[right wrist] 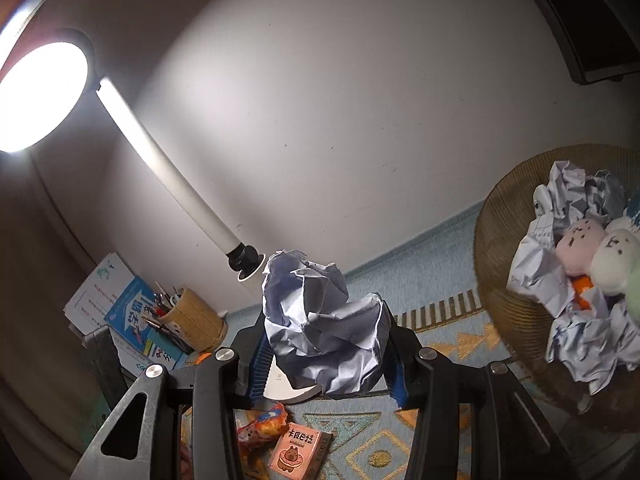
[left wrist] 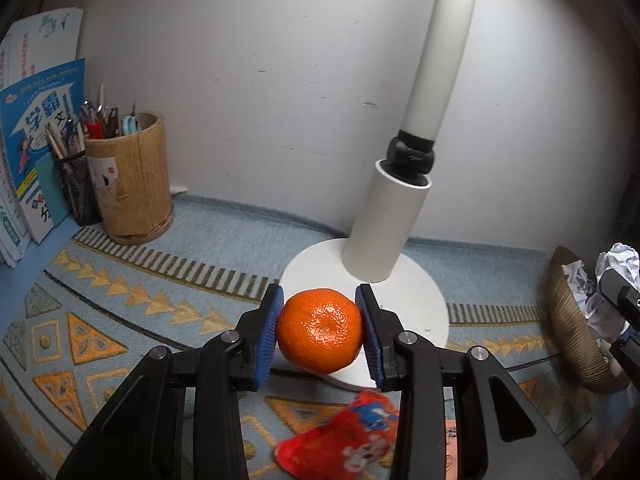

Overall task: Organize objects
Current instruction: 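Carry orange and paper ball to the woven tray and open both tools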

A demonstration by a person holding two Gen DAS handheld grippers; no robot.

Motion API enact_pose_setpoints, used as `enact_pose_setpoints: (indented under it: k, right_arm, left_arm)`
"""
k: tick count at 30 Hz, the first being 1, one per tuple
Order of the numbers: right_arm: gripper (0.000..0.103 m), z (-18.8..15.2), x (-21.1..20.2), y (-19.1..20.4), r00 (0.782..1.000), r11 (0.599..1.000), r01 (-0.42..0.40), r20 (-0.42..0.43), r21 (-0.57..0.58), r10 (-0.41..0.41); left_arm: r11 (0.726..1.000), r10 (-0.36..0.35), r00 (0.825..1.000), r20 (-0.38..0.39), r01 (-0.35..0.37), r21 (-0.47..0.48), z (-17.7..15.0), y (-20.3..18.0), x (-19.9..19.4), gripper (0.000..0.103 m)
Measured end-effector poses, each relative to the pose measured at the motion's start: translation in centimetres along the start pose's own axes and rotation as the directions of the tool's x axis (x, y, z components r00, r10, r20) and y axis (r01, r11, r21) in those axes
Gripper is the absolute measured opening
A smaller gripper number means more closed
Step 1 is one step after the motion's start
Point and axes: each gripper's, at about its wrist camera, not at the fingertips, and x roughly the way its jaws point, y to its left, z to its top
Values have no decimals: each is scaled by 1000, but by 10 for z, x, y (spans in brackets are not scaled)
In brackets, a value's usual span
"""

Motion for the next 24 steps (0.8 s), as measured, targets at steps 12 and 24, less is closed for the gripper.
enact_pose_setpoints:
  k: [12,24]
  right_arm:
    - [46,94,-91,-121,920,934,355,187,-34,-343]
    - [103,92,-85,-194,882,885,459,75,84,-465]
  left_arm:
    - [921,-338,941,-12,334,201,22,-220,-1,34]
    - [873,-349,927,-135,374,311,-13,-292,35,98]
